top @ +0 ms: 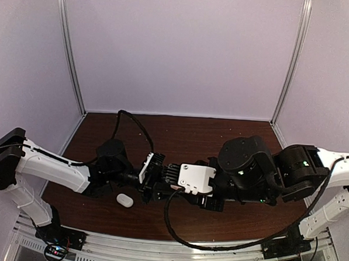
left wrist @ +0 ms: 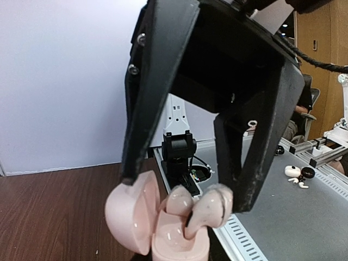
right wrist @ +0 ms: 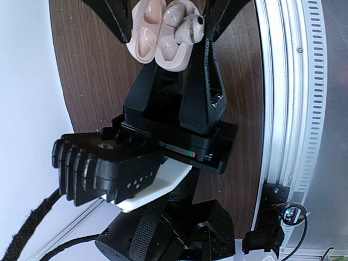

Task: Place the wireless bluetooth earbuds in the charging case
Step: Rotate the left earbud in the left side groove of the charging case.

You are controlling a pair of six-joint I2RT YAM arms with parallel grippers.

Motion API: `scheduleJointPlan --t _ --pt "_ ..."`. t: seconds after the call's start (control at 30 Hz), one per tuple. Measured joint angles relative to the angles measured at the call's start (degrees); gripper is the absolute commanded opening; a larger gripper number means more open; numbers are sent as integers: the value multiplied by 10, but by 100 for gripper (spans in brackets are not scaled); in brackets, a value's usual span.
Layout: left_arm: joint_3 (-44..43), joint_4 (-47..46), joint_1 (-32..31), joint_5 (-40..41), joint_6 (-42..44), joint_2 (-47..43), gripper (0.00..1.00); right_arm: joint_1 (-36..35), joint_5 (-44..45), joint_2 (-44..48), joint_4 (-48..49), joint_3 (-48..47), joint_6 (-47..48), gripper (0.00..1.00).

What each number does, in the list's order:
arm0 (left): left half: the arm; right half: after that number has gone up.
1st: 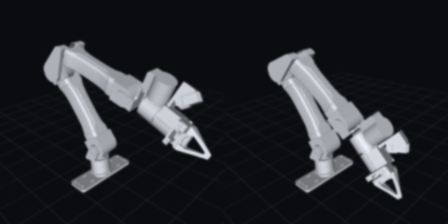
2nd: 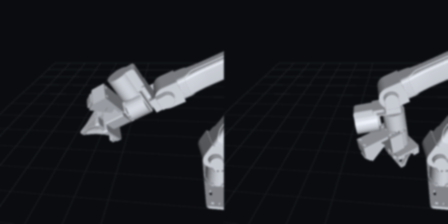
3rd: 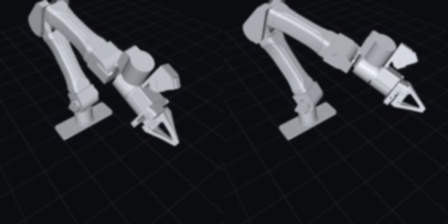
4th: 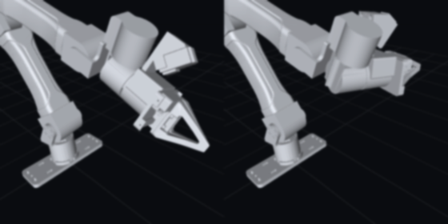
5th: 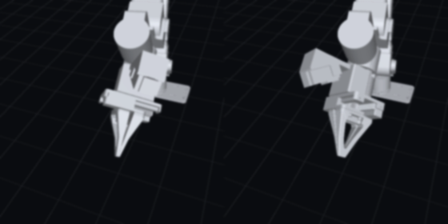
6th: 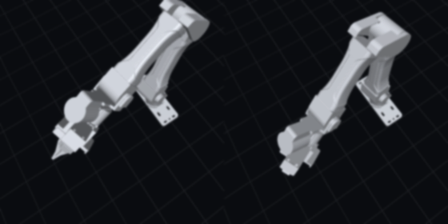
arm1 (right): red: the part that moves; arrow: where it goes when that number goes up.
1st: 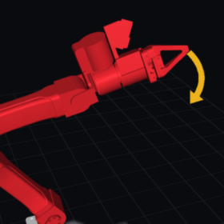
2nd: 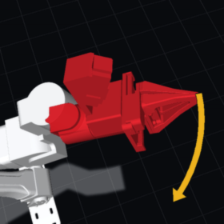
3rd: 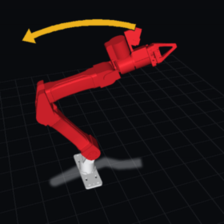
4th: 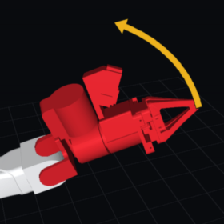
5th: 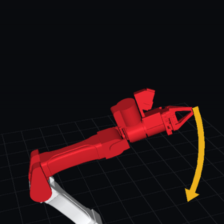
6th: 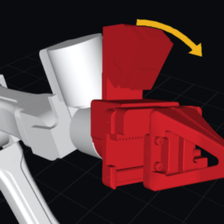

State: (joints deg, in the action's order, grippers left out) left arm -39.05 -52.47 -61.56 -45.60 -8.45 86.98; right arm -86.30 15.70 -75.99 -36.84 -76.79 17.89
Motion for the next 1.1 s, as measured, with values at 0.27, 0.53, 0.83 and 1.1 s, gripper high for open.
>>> scheduleJointPlan --t 0.27,0.53,0.83,1.1 --pt "0 0 0 6 2 0 0 -1 30 -13 15 0 -1 47" --pt "-1 6 1 18 12 0 0 -2 57 -21 24 0 -2 47" --pt "-12 29 -2 31 29 0 0 -2 82 -25 48 0 -3 47" --pt "-13 40 -8 32 41 0 0 -2 101 -24 60 1 -14 49"
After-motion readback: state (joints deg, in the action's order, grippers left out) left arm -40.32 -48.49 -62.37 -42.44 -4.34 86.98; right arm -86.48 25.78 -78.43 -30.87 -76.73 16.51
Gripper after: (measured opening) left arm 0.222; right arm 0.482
